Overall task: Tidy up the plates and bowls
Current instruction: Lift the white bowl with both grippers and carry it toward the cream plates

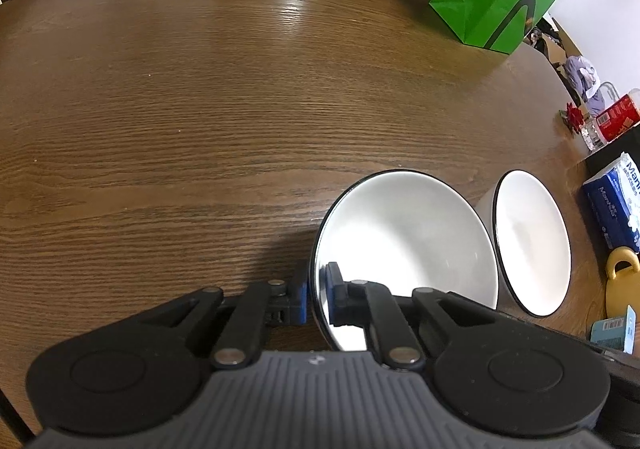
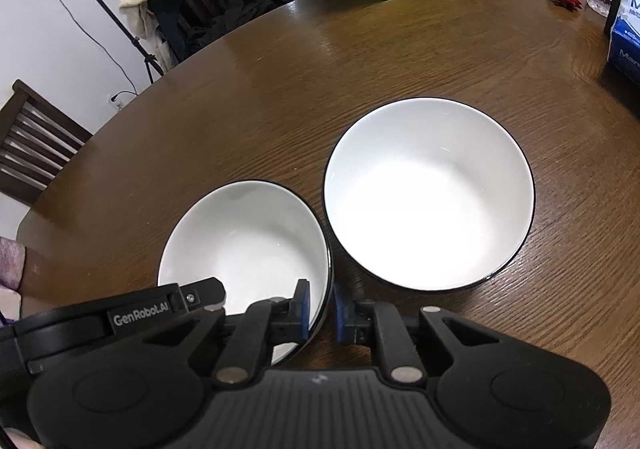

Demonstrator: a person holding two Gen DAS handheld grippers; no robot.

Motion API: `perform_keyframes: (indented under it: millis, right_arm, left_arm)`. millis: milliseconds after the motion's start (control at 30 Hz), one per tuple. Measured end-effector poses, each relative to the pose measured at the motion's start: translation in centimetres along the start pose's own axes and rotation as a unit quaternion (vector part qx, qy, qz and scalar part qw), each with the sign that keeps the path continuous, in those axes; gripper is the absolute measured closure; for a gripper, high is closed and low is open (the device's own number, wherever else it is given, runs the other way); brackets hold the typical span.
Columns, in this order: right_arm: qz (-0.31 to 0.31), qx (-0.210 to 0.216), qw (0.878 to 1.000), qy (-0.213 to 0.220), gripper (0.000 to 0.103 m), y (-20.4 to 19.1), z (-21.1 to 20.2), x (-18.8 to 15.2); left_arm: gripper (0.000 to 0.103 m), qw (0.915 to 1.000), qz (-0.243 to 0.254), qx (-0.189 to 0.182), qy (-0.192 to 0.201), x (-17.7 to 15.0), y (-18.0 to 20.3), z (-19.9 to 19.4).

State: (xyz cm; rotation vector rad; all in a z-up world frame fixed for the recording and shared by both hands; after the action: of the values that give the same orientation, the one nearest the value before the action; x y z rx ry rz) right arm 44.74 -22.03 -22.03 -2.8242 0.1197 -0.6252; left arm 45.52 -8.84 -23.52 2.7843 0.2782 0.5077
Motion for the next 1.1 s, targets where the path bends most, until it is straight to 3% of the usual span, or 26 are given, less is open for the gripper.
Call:
perform_keyframes:
  millis: [433,1100]
  right_arm:
    - [-0.018,0.016,1.000,0.001,0.091,-0.9,-0.6,-0.6]
    - [-0.041,0.028,0.998,0.024,0.091,-1.8,-4.8,-2.0]
  left_arm:
    - [0.094,0.9999,-0.001,0.003,0.015,-0.3,-0.6,-1.7]
    - [0.094,0.9988,-0.007,-0.004,0.048,-2.7,-0.8,-7.0]
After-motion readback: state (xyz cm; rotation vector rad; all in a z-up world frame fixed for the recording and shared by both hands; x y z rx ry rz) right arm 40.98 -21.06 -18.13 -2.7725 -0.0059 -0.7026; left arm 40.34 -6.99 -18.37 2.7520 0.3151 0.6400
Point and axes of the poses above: each gripper's, at about its wrist camera, not at the fingertips, and z roughly the way its jaws point, y to its right, x to its top, the point moved 10 cm from there along z, roughly the way its jaws point, and after that the axes turned 7 degrees about -z, right-handed, at the moved point
